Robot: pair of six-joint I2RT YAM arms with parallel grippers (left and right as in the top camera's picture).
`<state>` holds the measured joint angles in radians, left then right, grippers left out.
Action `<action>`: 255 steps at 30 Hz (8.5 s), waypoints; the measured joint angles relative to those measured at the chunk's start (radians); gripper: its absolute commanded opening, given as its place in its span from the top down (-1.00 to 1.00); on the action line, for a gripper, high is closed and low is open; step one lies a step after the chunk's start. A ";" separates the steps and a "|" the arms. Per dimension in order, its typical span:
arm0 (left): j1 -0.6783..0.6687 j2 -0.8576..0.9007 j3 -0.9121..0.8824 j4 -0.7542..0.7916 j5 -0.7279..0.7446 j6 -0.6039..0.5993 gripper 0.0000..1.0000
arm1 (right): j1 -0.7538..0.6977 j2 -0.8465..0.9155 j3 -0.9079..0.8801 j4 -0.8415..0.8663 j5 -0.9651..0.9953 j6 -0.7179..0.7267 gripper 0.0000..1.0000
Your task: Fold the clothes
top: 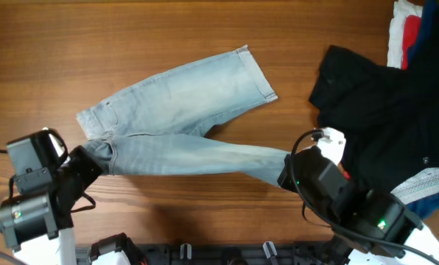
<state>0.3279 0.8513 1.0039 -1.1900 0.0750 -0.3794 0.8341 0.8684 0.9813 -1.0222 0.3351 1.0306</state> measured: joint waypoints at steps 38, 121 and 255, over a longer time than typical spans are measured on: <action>0.017 0.621 0.008 0.572 -0.243 -0.098 0.92 | -0.312 0.930 0.374 0.689 -0.268 -0.828 0.91; -0.115 0.628 0.002 0.344 0.009 -0.032 -0.17 | -0.322 0.854 0.098 -0.081 -0.285 0.010 0.56; -0.334 0.528 0.266 0.265 0.401 0.060 0.92 | -0.341 0.924 0.050 0.259 -0.361 -0.550 0.91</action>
<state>-0.0063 1.3796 1.2694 -0.9253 0.4755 -0.3195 0.4934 1.7924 1.0309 -0.7628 -0.0257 0.4805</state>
